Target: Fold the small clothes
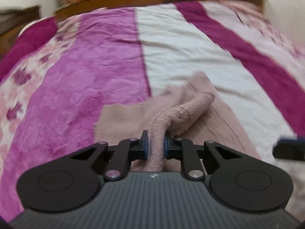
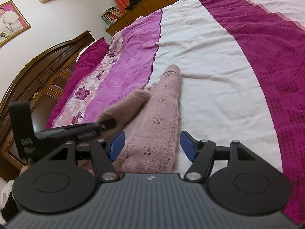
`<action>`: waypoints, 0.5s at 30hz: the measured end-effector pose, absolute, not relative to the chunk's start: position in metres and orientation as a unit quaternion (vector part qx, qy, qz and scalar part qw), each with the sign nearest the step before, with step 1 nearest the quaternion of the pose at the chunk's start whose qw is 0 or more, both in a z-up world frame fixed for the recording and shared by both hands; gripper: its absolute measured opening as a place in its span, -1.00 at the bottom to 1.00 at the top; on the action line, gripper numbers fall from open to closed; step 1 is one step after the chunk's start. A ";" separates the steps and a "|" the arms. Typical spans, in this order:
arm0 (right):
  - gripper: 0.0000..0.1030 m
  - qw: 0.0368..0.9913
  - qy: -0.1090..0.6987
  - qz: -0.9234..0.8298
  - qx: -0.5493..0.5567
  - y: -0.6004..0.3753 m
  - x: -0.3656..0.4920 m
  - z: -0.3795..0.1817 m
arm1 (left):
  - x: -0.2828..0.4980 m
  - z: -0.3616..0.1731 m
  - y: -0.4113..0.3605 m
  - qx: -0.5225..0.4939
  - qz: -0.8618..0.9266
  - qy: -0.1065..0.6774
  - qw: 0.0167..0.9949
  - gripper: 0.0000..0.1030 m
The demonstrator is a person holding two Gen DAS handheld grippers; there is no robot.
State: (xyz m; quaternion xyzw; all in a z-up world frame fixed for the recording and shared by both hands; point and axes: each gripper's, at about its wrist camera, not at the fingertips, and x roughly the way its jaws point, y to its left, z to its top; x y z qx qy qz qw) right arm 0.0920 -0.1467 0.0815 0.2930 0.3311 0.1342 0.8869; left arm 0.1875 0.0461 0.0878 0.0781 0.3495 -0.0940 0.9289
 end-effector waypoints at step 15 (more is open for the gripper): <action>0.38 0.879 0.352 0.154 0.284 -0.126 0.098 0.063 | 0.200 0.058 0.149 -0.140 -0.020 0.389 0.910 -0.65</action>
